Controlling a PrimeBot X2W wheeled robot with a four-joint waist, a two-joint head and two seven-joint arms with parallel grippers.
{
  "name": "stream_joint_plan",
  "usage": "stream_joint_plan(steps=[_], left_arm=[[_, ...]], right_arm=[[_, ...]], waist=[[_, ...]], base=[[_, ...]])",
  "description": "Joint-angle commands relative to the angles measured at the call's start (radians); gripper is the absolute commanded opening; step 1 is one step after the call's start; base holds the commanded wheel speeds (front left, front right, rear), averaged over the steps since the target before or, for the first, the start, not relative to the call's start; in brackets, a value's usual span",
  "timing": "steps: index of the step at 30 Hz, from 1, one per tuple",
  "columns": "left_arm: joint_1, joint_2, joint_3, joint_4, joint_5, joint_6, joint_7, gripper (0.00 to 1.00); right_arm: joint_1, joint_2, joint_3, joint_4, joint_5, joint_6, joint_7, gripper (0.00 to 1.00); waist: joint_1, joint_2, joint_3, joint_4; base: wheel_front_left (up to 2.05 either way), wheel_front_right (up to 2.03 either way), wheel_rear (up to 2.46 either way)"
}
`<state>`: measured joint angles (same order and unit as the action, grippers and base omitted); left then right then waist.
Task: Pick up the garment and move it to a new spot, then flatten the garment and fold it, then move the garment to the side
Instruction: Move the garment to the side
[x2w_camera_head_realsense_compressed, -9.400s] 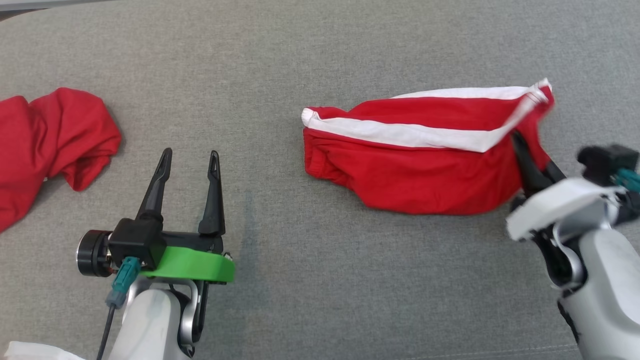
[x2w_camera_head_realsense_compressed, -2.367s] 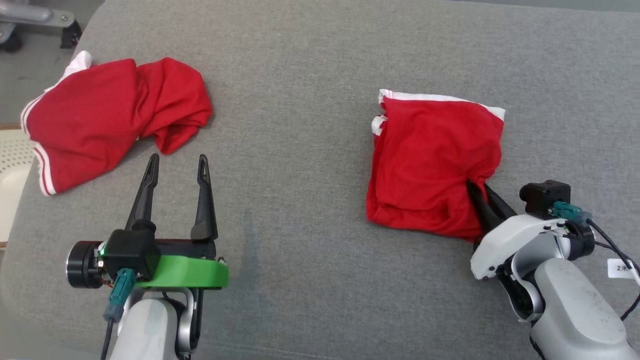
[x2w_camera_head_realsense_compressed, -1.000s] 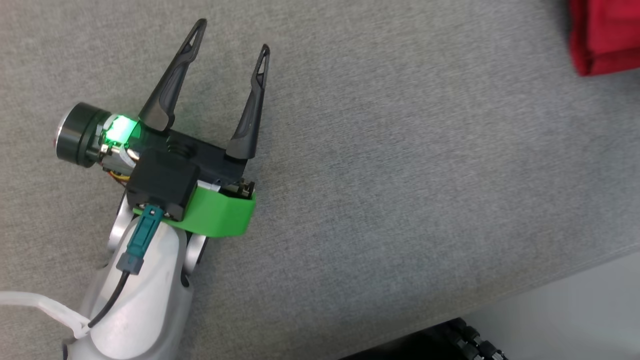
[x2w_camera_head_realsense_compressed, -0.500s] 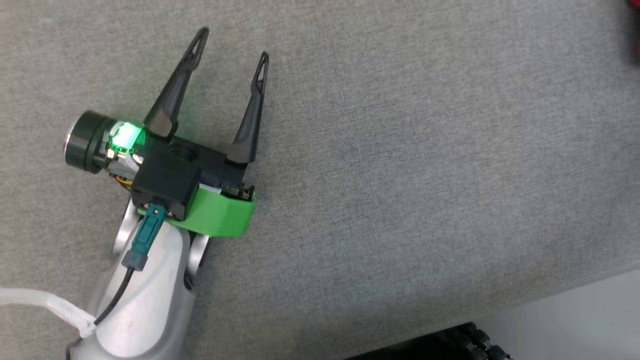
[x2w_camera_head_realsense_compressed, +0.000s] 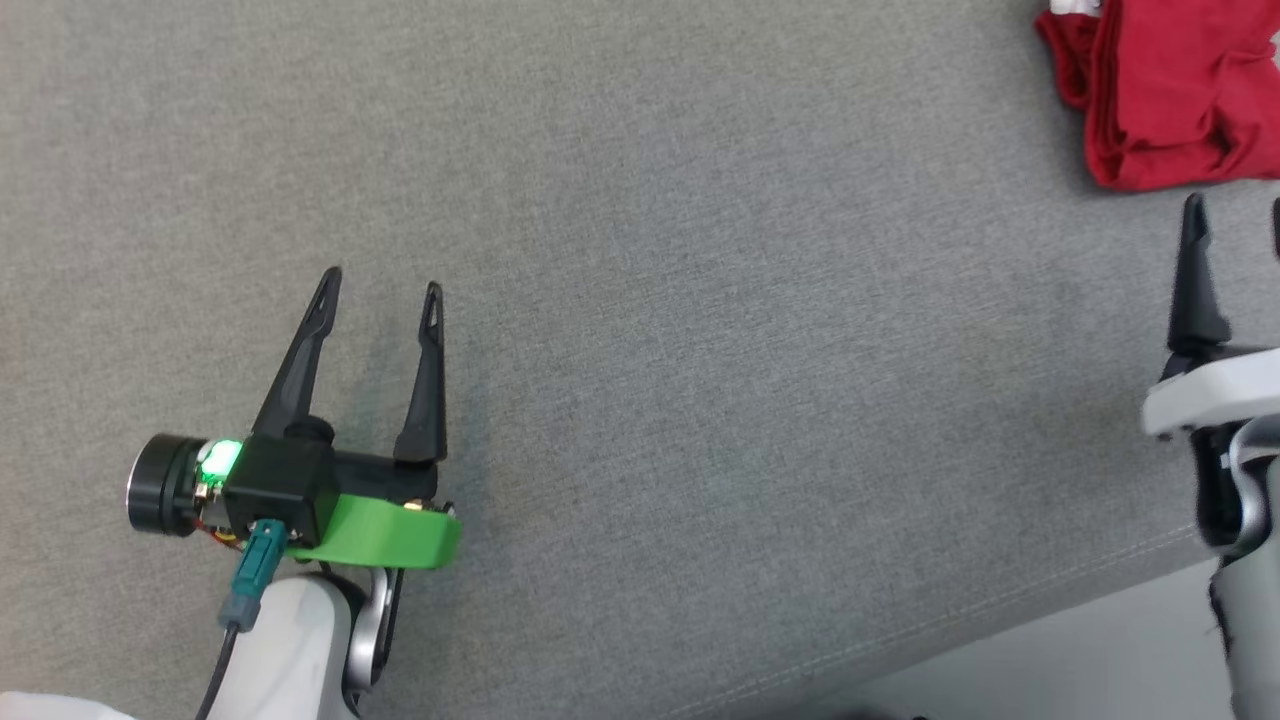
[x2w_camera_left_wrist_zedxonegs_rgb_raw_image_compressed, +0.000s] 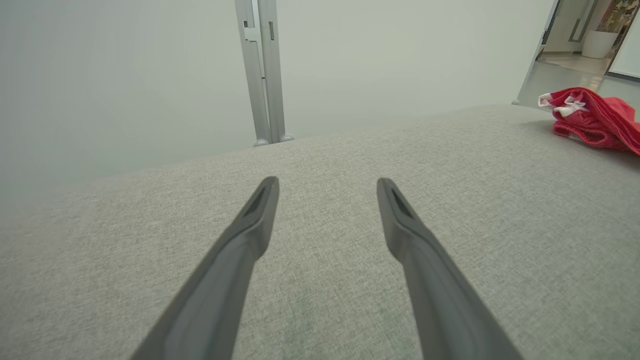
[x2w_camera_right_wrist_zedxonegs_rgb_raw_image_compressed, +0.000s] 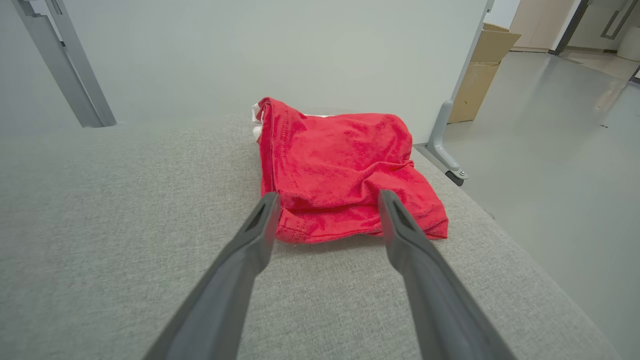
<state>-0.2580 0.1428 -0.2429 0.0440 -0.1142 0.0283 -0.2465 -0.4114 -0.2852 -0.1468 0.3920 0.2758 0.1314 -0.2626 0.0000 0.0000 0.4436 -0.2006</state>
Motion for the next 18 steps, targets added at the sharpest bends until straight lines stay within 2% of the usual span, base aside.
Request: stream_joint_plan(steps=[1,8,18], left_arm=[[0.034,0.003,0.012,0.001,-0.011,0.011,0.001,1.00],[0.109,-0.004,0.026,0.002,-0.044,0.035,0.011,1.00],[0.161,-0.016,0.046,0.038,-0.076,0.063,0.003,1.00]], right_arm=[[0.039,0.026,0.019,-0.038,-0.010,-0.001,-0.003,1.00],[0.164,0.097,0.091,-0.177,-0.028,-0.001,0.000,1.00],[0.264,0.141,0.140,-0.329,-0.062,-0.001,0.049,1.00]], waist=[[0.0000,0.0000,-0.117,-0.017],[0.0000,0.0000,-0.186,0.018],[0.0000,0.0000,-0.248,0.115]], base=[[0.00,0.00,0.00],[0.00,0.00,0.00],[0.00,0.00,0.00]])
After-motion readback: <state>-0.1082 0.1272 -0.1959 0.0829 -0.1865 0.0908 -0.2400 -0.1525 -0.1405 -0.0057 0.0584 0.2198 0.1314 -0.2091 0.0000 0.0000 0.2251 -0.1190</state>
